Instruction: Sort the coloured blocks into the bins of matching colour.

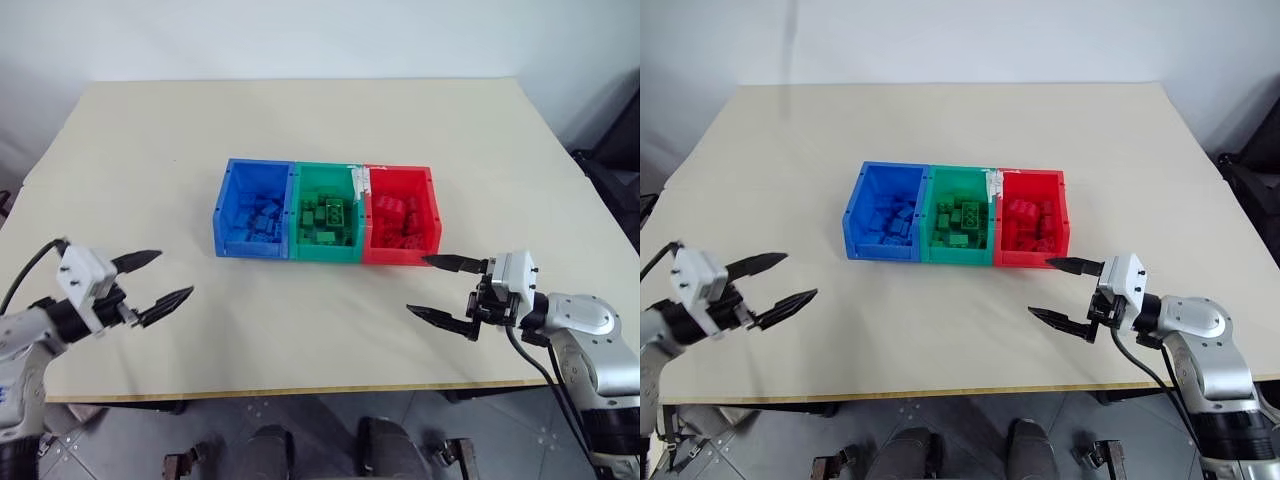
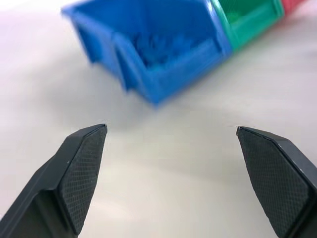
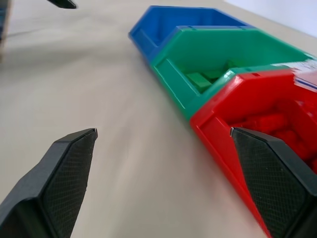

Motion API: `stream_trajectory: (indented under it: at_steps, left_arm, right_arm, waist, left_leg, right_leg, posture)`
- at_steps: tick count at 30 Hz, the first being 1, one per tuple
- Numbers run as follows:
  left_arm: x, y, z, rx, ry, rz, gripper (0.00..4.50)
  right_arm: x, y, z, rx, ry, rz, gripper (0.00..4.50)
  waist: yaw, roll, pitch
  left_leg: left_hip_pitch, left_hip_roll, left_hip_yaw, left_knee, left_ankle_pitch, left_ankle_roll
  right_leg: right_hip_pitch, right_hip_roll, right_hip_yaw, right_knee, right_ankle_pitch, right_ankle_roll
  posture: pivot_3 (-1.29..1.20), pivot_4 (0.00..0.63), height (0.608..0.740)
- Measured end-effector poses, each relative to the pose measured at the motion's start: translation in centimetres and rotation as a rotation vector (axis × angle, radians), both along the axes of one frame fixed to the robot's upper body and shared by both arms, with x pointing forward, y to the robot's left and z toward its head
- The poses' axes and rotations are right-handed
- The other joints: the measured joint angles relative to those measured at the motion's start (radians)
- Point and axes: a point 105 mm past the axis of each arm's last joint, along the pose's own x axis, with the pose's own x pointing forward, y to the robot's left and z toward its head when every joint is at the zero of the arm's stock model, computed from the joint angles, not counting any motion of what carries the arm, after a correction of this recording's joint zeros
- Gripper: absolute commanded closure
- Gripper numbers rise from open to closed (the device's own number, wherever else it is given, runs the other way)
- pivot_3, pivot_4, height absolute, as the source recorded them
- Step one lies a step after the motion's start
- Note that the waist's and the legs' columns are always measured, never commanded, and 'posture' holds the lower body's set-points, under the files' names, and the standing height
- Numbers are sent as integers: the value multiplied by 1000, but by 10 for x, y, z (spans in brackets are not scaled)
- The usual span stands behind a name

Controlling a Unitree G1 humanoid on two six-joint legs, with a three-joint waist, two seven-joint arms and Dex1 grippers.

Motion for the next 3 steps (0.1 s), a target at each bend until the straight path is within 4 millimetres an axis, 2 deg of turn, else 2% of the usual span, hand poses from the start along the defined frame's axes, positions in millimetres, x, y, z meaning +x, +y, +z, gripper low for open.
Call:
stream_trajectory:
  at_steps: [3]
  left_arm:
    - [-6, -1, -6, -15, -14, 30, 36]
  right_arm:
    - [3, -4, -9, -22, 21, 11, 0]
  waist:
    - [3, 0, 0]
  left_leg:
    - [0, 0, 0, 0, 0, 1]
  right_leg:
    - [0, -1, 0, 0, 0, 0]
  posture:
    - [0, 150, 740]
